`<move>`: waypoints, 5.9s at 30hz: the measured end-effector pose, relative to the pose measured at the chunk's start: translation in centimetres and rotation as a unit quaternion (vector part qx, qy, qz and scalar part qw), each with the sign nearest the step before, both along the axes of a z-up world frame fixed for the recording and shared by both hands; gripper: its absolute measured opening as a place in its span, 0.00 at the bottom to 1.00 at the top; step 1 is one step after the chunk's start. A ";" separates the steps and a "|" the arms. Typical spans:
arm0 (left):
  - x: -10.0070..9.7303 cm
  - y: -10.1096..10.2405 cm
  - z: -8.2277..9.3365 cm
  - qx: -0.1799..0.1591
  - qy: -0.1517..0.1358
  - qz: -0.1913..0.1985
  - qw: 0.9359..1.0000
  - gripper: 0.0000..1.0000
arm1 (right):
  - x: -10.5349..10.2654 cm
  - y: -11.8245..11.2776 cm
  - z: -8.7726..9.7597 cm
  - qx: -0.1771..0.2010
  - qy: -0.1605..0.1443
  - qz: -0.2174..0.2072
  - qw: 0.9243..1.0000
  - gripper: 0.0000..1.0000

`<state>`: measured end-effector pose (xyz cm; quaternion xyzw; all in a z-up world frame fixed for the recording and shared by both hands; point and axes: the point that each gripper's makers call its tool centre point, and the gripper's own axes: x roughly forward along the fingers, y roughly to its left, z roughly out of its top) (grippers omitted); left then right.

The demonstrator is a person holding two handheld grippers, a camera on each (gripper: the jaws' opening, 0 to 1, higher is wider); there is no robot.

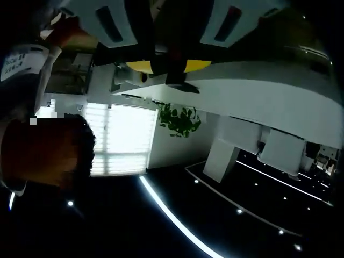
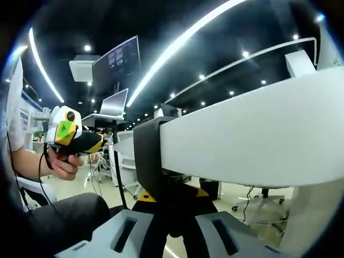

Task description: Clamp the fixed fixture on the desktop, loosen the retaining clip, secure it to the edge of the desk, and tighten the retaining clip.

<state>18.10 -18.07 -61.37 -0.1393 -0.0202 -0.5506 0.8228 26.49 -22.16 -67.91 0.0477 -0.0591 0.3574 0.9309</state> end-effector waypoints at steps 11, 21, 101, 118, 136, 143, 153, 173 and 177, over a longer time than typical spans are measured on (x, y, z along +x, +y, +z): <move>-0.7 -3.8 -0.7 0.033 -0.021 -0.028 0.999 0.21 | -0.3 0.1 0.0 0.000 -0.010 0.004 1.000 0.05; 0.2 -6.2 -1.0 0.043 -0.028 -0.050 0.997 0.21 | -0.4 0.1 0.0 0.005 -0.019 0.007 1.000 0.06; 1.9 -3.9 -0.1 0.067 -0.168 -0.083 0.980 0.03 | -0.4 -1.6 -3.9 -0.124 -0.011 -0.135 0.983 0.25; 1.6 -5.2 -2.6 0.088 -0.155 -0.098 0.979 0.03 | -0.7 -0.3 -4.4 -0.152 -0.005 0.055 0.987 0.25; 1.6 -5.8 -1.7 0.076 -0.148 -0.100 0.981 0.03 | -4.3 -3.8 -4.4 -0.021 -0.026 -0.316 0.948 0.47; 1.6 -5.7 -1.7 0.069 -0.147 -0.097 0.982 0.03 | -5.3 -2.2 -1.8 -0.049 -0.076 -0.416 0.905 0.39; 1.8 -5.4 -1.6 0.073 -0.158 -0.088 0.981 0.03 | -1.9 -1.8 -2.0 -0.064 -0.057 -0.447 0.890 0.37; 1.8 -5.3 -1.7 0.067 -0.151 -0.094 0.982 0.03 | -0.9 -1.9 -2.7 -0.106 -0.077 -0.188 0.973 0.24; 2.0 -5.2 -1.6 0.050 -0.124 -0.103 0.986 0.03 | -0.6 -1.4 -3.4 -0.164 -0.092 -0.110 0.976 0.25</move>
